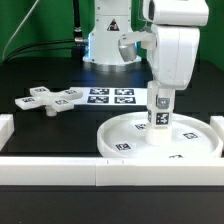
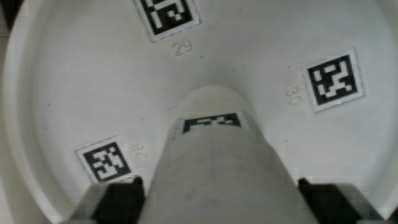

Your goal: Assemble round table

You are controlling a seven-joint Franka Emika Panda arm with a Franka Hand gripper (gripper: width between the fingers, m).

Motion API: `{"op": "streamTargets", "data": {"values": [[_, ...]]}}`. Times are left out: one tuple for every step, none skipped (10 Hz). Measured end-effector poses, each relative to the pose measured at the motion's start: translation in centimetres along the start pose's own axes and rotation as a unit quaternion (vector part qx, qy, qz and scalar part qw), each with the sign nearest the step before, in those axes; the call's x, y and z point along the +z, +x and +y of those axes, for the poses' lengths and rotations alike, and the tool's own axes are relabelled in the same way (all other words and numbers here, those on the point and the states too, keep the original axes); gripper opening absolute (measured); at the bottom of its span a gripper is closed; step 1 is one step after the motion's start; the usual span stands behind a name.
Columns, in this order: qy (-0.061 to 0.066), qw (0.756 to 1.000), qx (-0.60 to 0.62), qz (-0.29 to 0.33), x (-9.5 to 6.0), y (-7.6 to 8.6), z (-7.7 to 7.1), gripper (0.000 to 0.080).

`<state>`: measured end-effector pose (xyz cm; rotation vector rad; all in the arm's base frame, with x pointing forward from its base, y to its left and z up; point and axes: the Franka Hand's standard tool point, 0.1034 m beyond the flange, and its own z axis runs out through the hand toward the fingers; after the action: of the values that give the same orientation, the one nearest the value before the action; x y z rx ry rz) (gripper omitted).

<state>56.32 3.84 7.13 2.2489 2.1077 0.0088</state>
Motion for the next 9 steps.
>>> {"op": "streamTargets", "data": {"values": [[0.001,0.999,0.05,0.002,0.01,0.05,-0.03,0.0412],[0.001,0.993,0.122,0.002,0.03,0.06,-0.07,0.0412],[0.002,0.986,0.167,0.002,0.05,0.07,-0.1,0.0412],[0.002,0.981,0.195,0.002,0.06,0.02,-0.06,0.0412],[0.003,0.975,0.222,0.002,0.07,0.06,-0.07,0.0412],[0.003,0.965,0.261,0.002,0.08,0.08,-0.08,0.0412],[0.003,0.957,0.292,0.002,0.09,0.08,-0.08,0.0412],[0.003,0.943,0.332,0.004,0.11,0.1,-0.11,0.0412],[0.001,0.919,0.395,0.008,0.14,0.11,-0.17,0.0412]]}}
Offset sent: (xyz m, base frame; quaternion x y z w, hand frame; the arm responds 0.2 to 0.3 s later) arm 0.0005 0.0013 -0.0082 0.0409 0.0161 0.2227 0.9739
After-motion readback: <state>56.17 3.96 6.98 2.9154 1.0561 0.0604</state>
